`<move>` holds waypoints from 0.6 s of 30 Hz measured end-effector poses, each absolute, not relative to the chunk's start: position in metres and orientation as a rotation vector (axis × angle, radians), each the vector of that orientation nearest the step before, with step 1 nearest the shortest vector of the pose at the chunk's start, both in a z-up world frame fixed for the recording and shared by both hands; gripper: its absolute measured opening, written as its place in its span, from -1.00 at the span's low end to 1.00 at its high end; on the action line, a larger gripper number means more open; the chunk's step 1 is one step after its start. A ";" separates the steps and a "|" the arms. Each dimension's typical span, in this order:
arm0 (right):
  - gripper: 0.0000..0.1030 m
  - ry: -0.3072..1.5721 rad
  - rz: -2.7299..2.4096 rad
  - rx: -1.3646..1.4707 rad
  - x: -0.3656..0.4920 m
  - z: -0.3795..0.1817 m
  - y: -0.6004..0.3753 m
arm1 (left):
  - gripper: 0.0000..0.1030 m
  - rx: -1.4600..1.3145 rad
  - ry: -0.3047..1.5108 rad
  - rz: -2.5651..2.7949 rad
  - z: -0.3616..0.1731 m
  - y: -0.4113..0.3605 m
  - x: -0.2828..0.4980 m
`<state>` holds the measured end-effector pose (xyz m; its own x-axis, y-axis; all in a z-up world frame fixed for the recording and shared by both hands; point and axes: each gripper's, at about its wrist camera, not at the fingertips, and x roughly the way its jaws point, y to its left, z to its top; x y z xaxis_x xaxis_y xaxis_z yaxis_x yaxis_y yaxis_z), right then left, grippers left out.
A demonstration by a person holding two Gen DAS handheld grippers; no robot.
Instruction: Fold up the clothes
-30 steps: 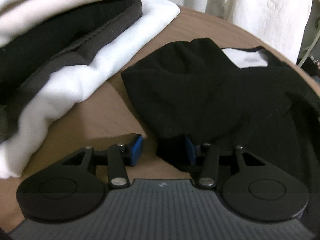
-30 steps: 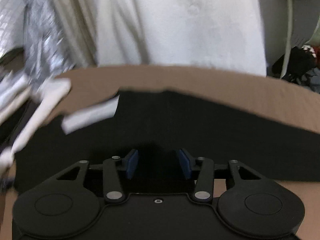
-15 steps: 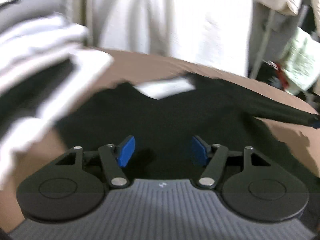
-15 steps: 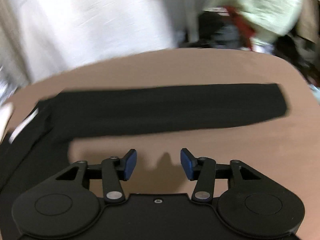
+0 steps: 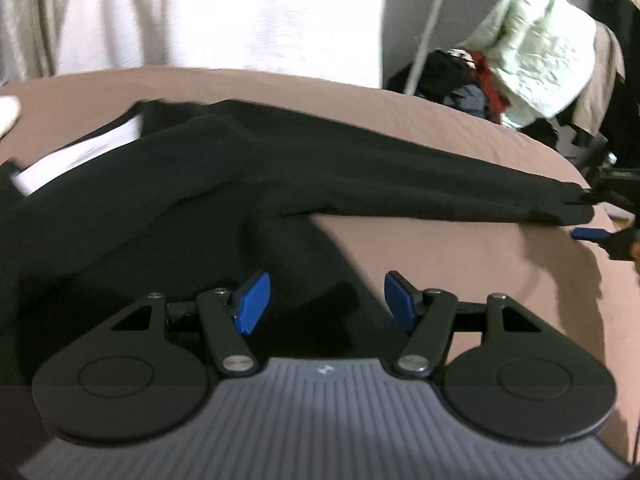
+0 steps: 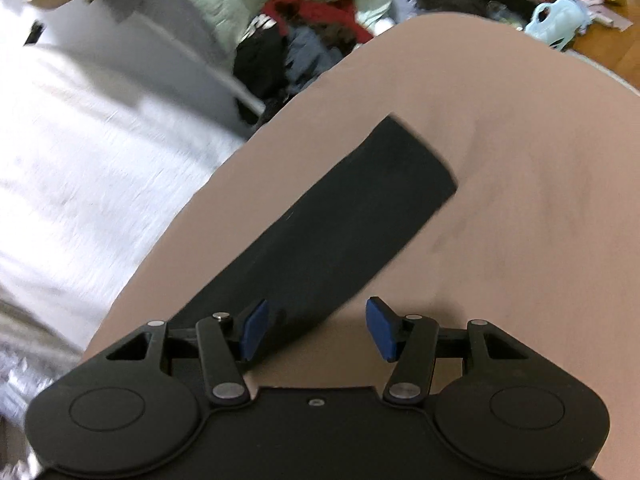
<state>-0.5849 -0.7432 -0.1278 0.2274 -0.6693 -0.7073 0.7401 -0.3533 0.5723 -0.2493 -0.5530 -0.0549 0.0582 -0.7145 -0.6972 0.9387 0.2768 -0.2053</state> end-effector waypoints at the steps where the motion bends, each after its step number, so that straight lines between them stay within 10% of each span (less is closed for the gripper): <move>1: 0.17 0.066 -1.498 1.255 -0.587 -0.133 -0.746 | 0.22 0.323 0.814 -1.309 -0.055 -0.558 -0.252; 7: 0.10 0.110 -1.593 1.119 -0.581 -0.147 -0.765 | 0.23 0.291 0.837 -1.292 -0.057 -0.564 -0.243; 9: -0.88 0.194 -1.675 0.994 -0.568 -0.141 -0.768 | 0.22 0.270 0.840 -1.275 -0.058 -0.559 -0.232; 18: -0.87 0.061 -1.701 0.712 -0.496 -0.098 -0.749 | 0.23 0.163 0.871 -1.151 -0.039 -0.494 -0.160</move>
<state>-0.4961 -0.7493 -0.0976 -0.0812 -0.8715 -0.4836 0.9038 -0.2689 0.3329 -0.1597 -0.4935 -0.0393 0.1295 -0.7275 -0.6738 0.8461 0.4354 -0.3074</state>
